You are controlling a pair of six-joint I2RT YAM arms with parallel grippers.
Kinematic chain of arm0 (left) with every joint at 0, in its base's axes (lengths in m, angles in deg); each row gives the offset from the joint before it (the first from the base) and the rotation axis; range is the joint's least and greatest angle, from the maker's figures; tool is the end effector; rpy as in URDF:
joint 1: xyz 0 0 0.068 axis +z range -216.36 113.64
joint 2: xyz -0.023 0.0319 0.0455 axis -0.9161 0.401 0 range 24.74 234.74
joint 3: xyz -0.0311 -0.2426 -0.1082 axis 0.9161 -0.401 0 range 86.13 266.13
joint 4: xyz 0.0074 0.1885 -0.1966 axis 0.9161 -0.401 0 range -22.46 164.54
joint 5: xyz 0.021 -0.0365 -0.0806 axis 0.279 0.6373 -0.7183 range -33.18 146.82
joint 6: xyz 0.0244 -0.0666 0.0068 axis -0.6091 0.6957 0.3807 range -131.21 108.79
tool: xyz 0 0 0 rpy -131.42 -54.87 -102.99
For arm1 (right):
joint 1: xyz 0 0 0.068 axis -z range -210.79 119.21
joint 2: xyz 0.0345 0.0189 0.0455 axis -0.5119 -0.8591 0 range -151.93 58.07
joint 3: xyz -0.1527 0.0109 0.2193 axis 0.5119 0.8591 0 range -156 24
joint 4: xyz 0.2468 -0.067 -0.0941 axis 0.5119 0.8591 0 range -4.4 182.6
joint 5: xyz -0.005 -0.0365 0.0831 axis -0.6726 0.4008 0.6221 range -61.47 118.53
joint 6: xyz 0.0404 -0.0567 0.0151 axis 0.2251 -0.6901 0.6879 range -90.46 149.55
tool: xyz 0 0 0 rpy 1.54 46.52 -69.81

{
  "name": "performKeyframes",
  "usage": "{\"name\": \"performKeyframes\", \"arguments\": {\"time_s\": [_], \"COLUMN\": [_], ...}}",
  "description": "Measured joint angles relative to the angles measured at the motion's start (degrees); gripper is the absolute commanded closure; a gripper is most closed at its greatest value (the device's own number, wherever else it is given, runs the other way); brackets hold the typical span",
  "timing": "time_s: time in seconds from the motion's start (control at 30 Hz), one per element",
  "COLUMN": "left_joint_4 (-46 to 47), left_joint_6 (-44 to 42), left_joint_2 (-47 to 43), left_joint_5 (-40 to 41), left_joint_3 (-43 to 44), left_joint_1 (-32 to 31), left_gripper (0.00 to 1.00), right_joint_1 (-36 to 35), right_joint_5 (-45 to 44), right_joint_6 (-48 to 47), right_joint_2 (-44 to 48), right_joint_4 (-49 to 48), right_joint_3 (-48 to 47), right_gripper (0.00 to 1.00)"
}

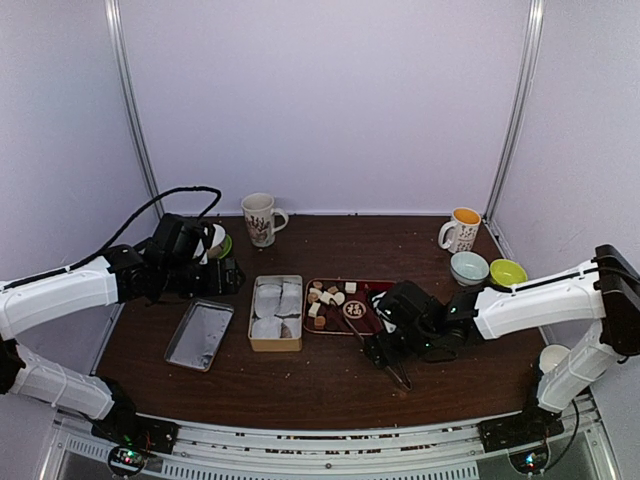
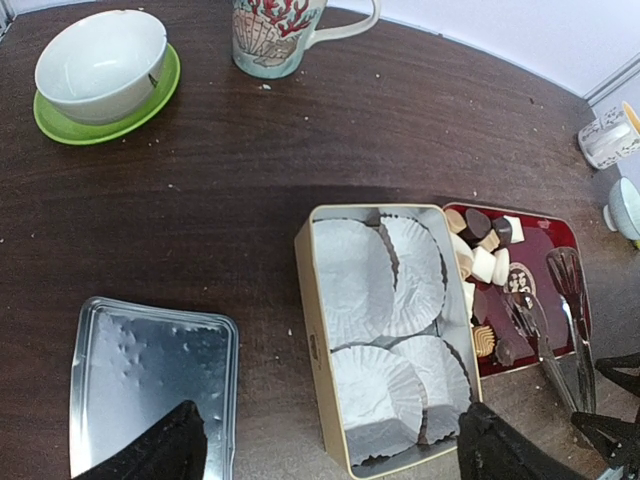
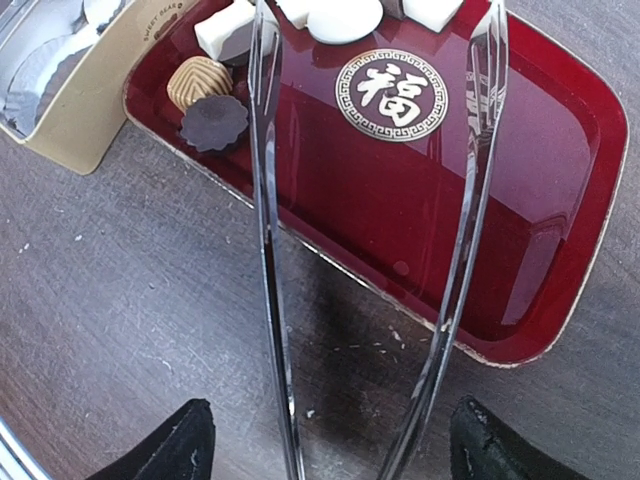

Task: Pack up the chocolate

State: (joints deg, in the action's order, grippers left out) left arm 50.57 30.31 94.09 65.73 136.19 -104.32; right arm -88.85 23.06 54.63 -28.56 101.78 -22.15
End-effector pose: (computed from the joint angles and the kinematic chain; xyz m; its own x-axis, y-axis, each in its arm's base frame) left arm 0.2319 -0.1694 0.2368 -0.7484 -0.2468 -0.6157 0.0303 0.9145 -0.4034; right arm 0.1697 0.2615 0.1399 -0.7467 -0.4000 -0.5315 -0.5526 0.8177 0.1609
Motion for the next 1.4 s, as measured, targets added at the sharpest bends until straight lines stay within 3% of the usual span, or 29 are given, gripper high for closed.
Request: {"name": "performKeyframes", "arguments": {"time_s": [0.3, 0.4, 0.63, 1.03, 1.4], "left_joint_4": [0.02, 0.00, 0.00, 0.02, 0.00], "left_joint_6": [0.00, 0.00, -0.02, -0.07, -0.09], "left_joint_2": [-0.02, -0.07, -0.83, -0.87, -1.01], "left_joint_5": [-0.13, -0.13, -0.09, -0.13, -0.15], "left_joint_3": [-0.04, -0.04, -0.20, -0.20, -0.20], "left_joint_1": [0.00, 0.00, 0.00, 0.00, 0.00], "left_gripper": [0.11, 0.11, 0.11, 0.11, 0.11], "right_joint_1": [-2.43, -2.56, -2.69, -2.05, 3.08], "right_joint_5": [-5.62, -7.26, -9.20, -8.85, 0.59], "right_joint_6": [2.19, 2.21, 2.32, -0.72, -6.40], "right_joint_2": [-6.73, -8.92, -8.81, 4.85, 3.50], "right_joint_4": [-2.38, -2.25, -2.21, 0.46, 10.23], "right_joint_3": [-0.98, -2.32, -2.43, -0.70, -9.68], "right_gripper": [0.31, 0.39, 0.50, 0.51, 0.51]}}
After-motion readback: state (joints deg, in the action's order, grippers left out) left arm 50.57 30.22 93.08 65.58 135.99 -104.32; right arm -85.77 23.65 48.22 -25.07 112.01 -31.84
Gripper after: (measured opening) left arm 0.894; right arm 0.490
